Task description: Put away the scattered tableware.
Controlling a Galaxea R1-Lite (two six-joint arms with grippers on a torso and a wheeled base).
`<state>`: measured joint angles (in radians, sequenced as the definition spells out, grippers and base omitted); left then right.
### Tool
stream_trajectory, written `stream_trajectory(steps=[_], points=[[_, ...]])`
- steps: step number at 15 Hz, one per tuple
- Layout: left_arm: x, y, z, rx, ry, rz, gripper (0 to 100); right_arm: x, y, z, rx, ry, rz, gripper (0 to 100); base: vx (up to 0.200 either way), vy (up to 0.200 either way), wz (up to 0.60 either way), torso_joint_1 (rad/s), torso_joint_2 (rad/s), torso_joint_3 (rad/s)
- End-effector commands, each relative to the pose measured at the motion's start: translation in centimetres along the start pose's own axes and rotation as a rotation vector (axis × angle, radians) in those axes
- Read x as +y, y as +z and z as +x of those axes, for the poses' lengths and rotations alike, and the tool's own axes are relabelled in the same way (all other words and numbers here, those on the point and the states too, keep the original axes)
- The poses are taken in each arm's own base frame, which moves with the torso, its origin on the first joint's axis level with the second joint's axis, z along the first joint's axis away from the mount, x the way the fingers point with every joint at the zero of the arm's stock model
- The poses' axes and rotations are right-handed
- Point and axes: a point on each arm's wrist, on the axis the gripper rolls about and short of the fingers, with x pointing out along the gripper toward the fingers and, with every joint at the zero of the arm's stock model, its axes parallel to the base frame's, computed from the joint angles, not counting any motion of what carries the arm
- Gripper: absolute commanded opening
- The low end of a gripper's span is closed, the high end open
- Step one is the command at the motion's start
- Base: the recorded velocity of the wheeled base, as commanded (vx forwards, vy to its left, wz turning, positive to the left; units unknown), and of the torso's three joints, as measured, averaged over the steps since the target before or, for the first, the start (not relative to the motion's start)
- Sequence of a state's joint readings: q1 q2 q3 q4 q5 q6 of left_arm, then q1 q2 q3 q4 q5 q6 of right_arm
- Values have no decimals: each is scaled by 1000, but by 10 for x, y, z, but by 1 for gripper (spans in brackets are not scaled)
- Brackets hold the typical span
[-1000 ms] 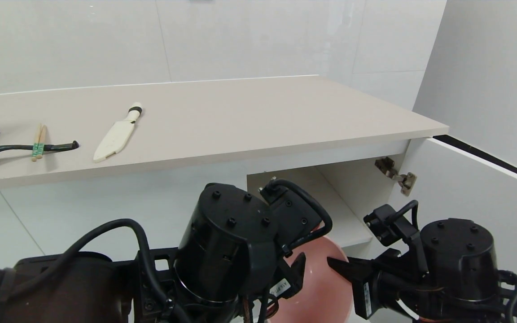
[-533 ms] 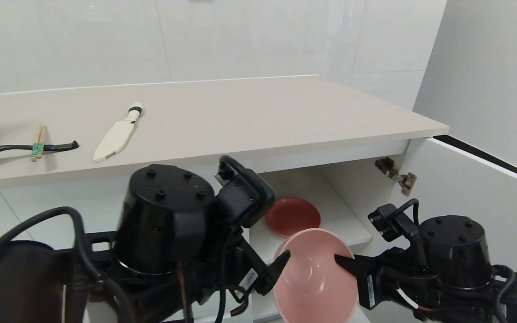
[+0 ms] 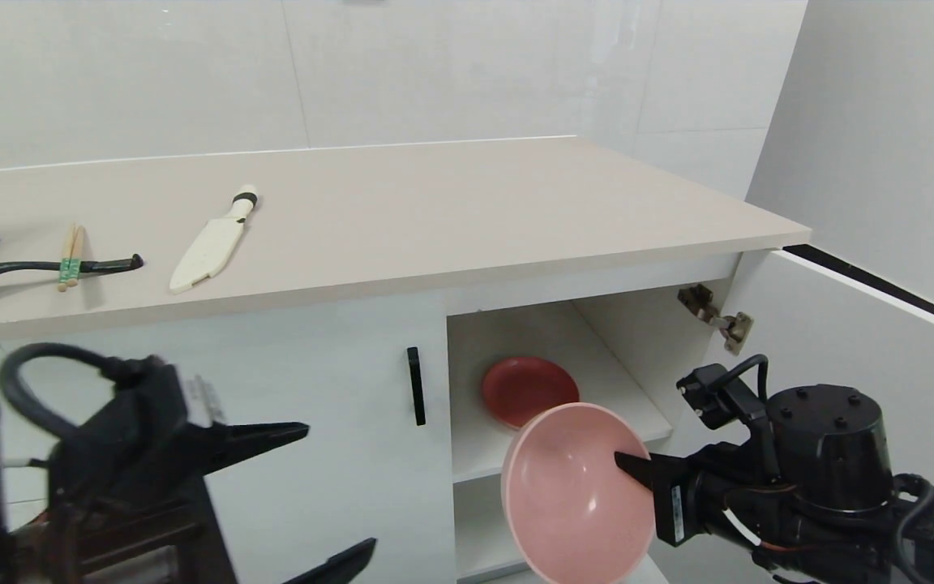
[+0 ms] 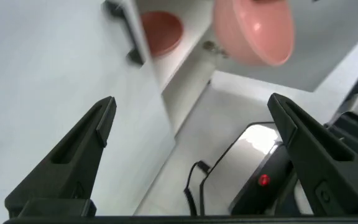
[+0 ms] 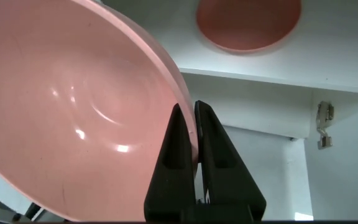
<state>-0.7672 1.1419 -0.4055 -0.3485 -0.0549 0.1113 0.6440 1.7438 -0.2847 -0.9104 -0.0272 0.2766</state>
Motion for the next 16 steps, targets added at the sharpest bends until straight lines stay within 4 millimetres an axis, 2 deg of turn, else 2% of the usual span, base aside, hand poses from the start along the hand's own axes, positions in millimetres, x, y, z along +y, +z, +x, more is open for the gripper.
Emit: stream_trajectory(steps=[1, 2, 3, 4, 6, 9, 11, 12, 14, 15, 16], points=[[7, -27, -41, -72, 106, -37, 100, -4, -2, 4, 13, -17, 6, 0, 0, 0, 0, 0, 0, 0], [4, -68, -74, -130, 257, -68, 100, -11, -3, 17, 36, -48, 14, 0, 0, 0, 0, 0, 0, 0], [-4, -91, -90, -192, 337, -65, 100, -11, -4, 21, 27, -44, 13, 0, 0, 0, 0, 0, 0, 0], [-15, -111, -106, -305, 414, -47, 100, -11, -5, 27, 24, -43, 11, 0, 0, 0, 0, 0, 0, 0], [-30, -140, -120, -333, 541, -66, 100, -12, -2, 40, 11, -45, 15, 0, 0, 0, 0, 0, 0, 0], [-30, -146, -122, -358, 581, -137, 100, -13, 1, 47, 3, -48, -16, 0, 0, 0, 0, 0, 0, 0], [-30, -145, -123, -356, 619, -190, 100, -35, 2, 51, 6, -115, 21, 0, 0, 0, 0, 0, 0, 0], [-30, -139, -126, -344, 635, -201, 100, -45, 3, 57, 6, -142, 37, 0, 0, 0, 0, 0, 0, 0], [-28, -114, -134, -330, 675, -217, 100, -54, 2, 69, 17, -152, 54, 0, 0, 0, 0, 0, 0, 0], [-25, -105, -134, -307, 713, -226, 100, -60, -6, 83, 25, -139, 46, 0, 0, 0, 0, 0, 0, 0], [-26, -116, -128, -267, 727, -234, 100, -63, -10, 95, 9, -137, 48, 0, 0, 0, 0, 0, 0, 0]])
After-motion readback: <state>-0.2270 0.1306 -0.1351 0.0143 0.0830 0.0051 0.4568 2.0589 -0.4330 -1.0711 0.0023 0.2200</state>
